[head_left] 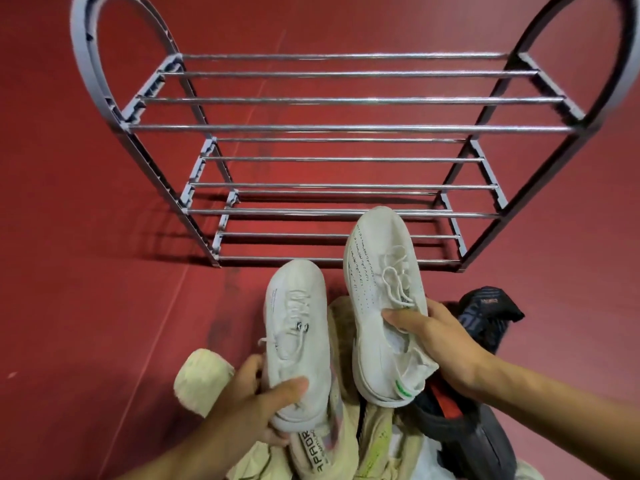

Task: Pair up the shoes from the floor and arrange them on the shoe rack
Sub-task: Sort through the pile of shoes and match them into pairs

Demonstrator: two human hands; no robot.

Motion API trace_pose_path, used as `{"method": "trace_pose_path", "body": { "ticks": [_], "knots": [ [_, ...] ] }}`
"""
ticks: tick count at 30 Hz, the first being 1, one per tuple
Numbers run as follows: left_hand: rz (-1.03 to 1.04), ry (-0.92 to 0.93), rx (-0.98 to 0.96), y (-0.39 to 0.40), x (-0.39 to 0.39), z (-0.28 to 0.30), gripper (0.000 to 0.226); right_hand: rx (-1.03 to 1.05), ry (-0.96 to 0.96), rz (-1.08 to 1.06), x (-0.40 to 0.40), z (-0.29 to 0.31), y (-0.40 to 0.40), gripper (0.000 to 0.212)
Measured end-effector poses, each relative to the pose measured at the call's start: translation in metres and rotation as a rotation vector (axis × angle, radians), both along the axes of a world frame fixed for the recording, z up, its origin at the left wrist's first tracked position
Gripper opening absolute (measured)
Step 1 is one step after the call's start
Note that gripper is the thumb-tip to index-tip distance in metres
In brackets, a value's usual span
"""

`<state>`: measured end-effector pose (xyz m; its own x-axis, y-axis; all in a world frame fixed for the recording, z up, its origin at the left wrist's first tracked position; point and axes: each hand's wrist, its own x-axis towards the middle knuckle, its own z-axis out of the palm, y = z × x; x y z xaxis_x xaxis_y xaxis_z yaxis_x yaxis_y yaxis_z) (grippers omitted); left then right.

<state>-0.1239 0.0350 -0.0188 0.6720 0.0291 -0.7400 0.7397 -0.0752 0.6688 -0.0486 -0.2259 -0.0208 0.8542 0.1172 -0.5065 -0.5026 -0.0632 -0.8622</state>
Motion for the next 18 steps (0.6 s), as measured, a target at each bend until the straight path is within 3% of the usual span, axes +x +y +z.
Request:
{"method": "trace_pose_path", "body": {
  "ticks": [6, 9, 13, 18],
  "knots": [
    [-0.05, 0.008, -0.148, 0.02, -0.012, -0.005, 0.08, 0.019, -0.006, 0.017, 0.0, -0.001, -0.003, 0.035],
    [-0.059, -0.046, -0.197, 0.025, -0.021, -0.002, 0.082, 0.014, -0.014, 0.029, -0.002, 0.001, -0.007, 0.02],
    [-0.071, -0.121, -0.193, 0.027, -0.021, 0.006, 0.1, 0.006, -0.018, 0.019, -0.004, 0.006, -0.009, 0.017],
    [-0.117, -0.302, -0.074, 0.02, -0.014, 0.017, 0.078, -0.015, -0.03, 0.017, -0.005, 0.008, -0.007, 0.016]
  ]
}}
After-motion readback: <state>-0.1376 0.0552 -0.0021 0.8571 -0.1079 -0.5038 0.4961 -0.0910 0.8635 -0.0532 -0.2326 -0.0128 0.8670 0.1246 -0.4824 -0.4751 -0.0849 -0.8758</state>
